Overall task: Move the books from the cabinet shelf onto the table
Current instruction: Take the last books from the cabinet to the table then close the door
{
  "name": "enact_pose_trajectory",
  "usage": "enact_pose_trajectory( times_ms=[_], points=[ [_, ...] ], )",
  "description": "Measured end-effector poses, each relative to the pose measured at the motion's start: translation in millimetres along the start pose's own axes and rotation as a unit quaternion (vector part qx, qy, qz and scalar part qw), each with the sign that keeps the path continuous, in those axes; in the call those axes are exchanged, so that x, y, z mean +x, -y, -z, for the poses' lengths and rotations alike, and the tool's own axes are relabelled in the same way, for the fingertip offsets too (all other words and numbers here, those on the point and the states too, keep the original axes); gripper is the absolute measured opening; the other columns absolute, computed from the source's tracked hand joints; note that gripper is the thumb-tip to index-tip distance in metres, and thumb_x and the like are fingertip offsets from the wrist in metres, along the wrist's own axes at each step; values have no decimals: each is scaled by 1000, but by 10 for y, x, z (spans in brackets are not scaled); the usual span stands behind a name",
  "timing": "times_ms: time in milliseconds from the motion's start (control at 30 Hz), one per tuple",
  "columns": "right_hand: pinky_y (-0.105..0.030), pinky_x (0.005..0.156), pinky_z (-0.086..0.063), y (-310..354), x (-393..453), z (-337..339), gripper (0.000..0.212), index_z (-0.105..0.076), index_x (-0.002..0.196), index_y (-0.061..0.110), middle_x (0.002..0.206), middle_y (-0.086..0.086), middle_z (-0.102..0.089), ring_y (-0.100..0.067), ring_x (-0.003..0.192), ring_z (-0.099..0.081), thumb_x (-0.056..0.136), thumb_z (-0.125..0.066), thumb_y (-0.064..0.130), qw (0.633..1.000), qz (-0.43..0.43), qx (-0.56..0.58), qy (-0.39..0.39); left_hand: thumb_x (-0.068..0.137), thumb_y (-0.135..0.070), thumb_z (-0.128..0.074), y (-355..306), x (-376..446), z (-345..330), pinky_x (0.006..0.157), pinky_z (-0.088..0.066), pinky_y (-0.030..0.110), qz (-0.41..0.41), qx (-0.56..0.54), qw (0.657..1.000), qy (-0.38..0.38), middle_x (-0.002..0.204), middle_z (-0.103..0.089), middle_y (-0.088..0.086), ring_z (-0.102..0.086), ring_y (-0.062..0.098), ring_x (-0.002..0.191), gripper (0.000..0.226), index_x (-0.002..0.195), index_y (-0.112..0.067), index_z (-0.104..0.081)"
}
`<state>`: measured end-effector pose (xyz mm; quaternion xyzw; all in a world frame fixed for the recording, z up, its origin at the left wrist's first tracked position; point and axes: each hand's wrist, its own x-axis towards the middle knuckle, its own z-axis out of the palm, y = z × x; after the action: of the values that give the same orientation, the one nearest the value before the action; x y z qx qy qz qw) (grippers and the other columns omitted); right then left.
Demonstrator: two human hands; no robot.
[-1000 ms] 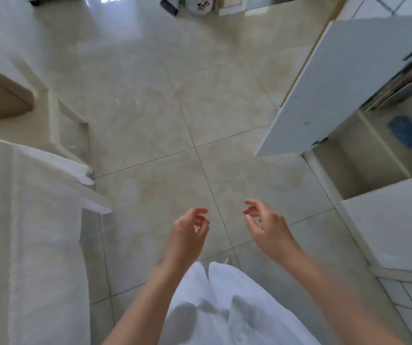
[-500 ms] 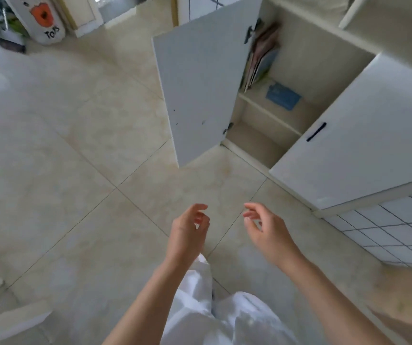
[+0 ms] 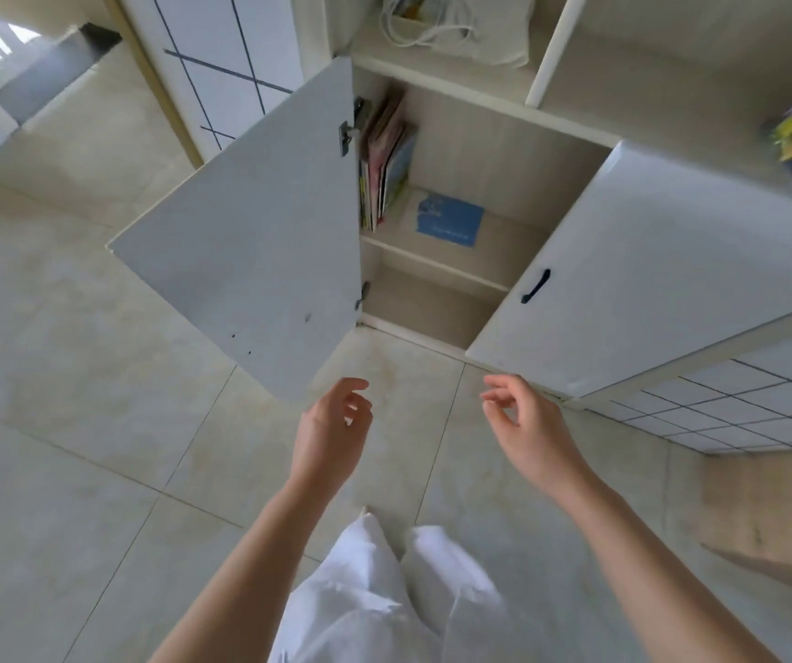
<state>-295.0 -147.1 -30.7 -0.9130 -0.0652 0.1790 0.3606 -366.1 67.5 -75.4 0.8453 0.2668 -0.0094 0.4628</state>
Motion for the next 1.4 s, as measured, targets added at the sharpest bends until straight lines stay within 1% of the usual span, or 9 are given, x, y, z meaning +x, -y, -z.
enact_pose_trajectory(
  times_ms=[167, 433, 567, 767, 867, 1000, 1100, 1233, 1400],
  points=[
    [-28, 93, -47, -9, 673, 221, 25, -59, 116, 12, 98, 3, -67, -11, 96, -61, 91, -58, 11, 999, -33, 22, -15, 87, -7, -56, -303, 747, -155, 63, -39, 3, -12, 9, 1000, 19, 101, -64, -6, -56, -1, 75, 28, 111, -21, -65],
    [-35, 89, -48, -93, 2209, 348, 22, -62, 111, 10, 102, -7, -70, -27, 103, -63, 93, -53, 16, 996, -65, 10, 54, 90, -11, -57, -628, 1932, -586, 76, -43, 21, 23, 6, 1000, 18, 115, -60, -5, -58, 10, 87, 31, 119, -21, -59],
    [-20, 84, -44, -173, 2938, 259, 25, -60, 118, 15, 105, 2, -64, -16, 105, -60, 94, -51, 16, 994, -52, 19, 99, 90, -11, -55, -686, 2579, -842, 75, -41, 17, 43, -1, 999, 4, 118, -59, -3, -57, 9, 88, 31, 120, -20, -60],
    [-41, 100, -48, -324, 3835, -50, 28, -59, 121, 10, 115, -7, -65, -22, 109, -61, 96, -49, 19, 982, -96, 51, 155, 90, -11, -55, -541, 3372, -1035, 93, -48, 27, 69, -30, 997, -21, 126, -57, 0, -58, 16, 108, 35, 124, -16, -60],
    [-41, 98, -50, -437, 4213, -254, 31, -55, 125, 8, 117, -8, -64, -25, 110, -62, 99, -47, 23, 952, -188, 159, 183, 91, -11, -53, -397, 3721, -1093, 85, -39, 15, 63, -17, 997, -34, 131, -55, -1, -55, 13, 113, 33, 122, -18, -62],
    [-43, 97, -50, -655, 4784, -507, 32, -51, 126, 4, 118, -14, -61, -30, 110, -61, 98, -49, 18, 921, -264, 257, 125, 93, -15, -53, -227, 4214, -1249, 72, -40, 7, 69, -37, 995, -63, 140, -51, 2, -57, 14, 105, 41, 133, -19, -52],
    [-39, 92, -48, -802, 5172, -618, 38, -46, 132, 3, 103, -10, -57, -28, 103, -58, 98, -48, 18, 909, -285, 291, 89, 92, -17, -54, -181, 4478, -1391, 102, -44, 32, 68, -56, 994, -62, 146, -45, 8, -51, 29, 126, 55, 145, -15, -37],
    [-34, 83, -46, -1001, 5589, -691, 40, -45, 133, 9, 97, -5, -51, -18, 79, -52, 95, -53, 18, 909, -308, 281, 23, 83, -25, -55, -173, 4714, -1527, 101, -47, 50, 75, -106, 990, -59, 155, -33, 7, -49, 34, 128, 77, 152, -24, -20],
    [-35, 69, -48, -1249, 5885, -702, 32, -52, 124, 11, 105, -9, -56, -22, 86, -56, 92, -55, 13, 889, -354, 290, -27, 88, -7, -57, -140, 4879, -1686, 97, -27, 19, 73, -116, 985, -109, 159, -19, 1, -32, 23, 141, 81, 153, -17, -9]
  ],
)
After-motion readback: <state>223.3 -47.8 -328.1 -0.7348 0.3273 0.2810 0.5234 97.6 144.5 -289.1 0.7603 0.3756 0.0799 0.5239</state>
